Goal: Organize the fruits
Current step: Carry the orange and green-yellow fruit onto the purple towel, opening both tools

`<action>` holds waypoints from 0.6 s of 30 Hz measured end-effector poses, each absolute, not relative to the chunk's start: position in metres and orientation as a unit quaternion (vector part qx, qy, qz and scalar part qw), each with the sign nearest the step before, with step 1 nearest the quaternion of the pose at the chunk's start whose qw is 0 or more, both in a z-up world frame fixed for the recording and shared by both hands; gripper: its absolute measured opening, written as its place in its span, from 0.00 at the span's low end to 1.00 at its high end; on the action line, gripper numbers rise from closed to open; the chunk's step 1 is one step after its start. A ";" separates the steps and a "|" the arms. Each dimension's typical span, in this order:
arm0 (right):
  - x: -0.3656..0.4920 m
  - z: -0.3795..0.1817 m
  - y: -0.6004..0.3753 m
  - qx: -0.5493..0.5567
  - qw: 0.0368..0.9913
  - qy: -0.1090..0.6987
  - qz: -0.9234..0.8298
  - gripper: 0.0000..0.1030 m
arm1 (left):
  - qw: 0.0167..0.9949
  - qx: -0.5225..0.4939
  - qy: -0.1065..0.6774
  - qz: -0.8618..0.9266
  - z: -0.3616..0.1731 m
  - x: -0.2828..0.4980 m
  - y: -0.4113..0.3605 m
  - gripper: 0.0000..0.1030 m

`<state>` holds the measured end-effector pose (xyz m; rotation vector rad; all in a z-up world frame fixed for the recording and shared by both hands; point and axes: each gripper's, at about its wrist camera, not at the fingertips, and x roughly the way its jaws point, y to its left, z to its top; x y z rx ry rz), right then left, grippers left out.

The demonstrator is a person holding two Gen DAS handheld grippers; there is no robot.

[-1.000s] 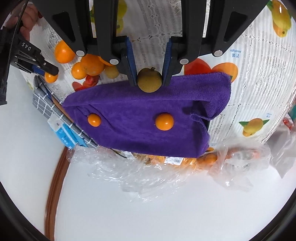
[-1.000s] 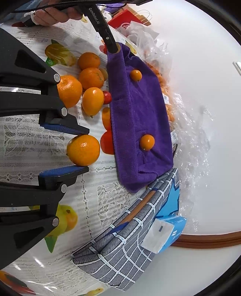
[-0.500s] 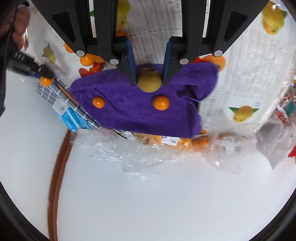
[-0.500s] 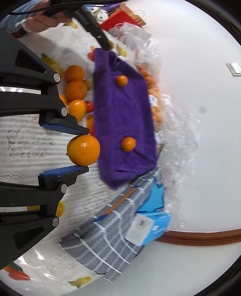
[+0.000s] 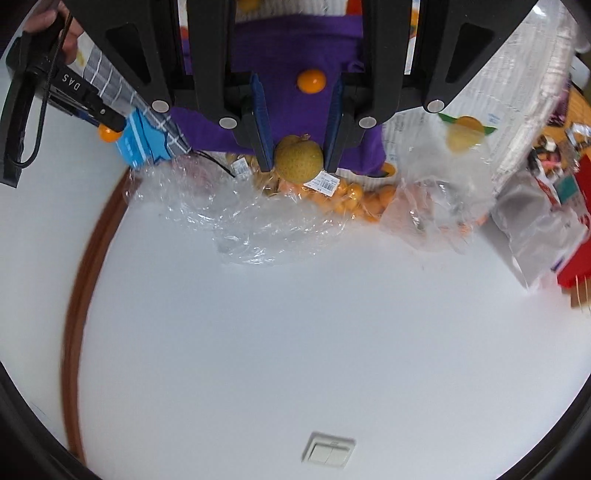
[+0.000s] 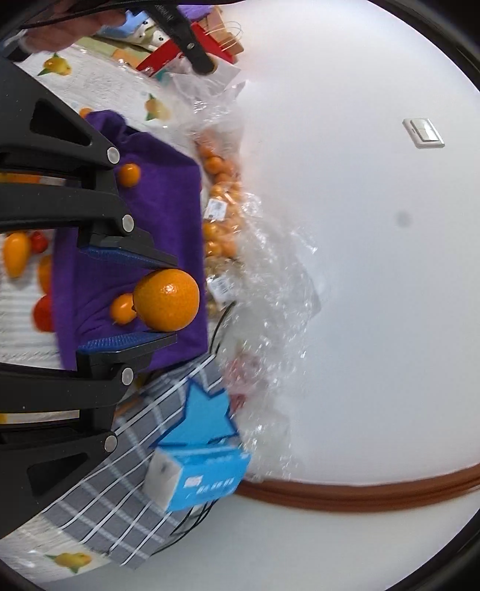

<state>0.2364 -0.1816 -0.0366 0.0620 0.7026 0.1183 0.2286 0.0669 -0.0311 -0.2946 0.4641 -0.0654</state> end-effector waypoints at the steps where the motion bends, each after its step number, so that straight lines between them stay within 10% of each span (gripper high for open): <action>1: 0.245 -0.037 -0.179 0.033 0.936 0.344 0.063 0.32 | 0.961 -0.145 0.232 -0.031 -0.033 0.236 0.064 0.25; 18: 0.283 -0.101 -0.191 0.051 0.931 0.354 0.072 0.32 | 0.933 -0.201 0.293 -0.052 -0.120 0.282 0.082 0.25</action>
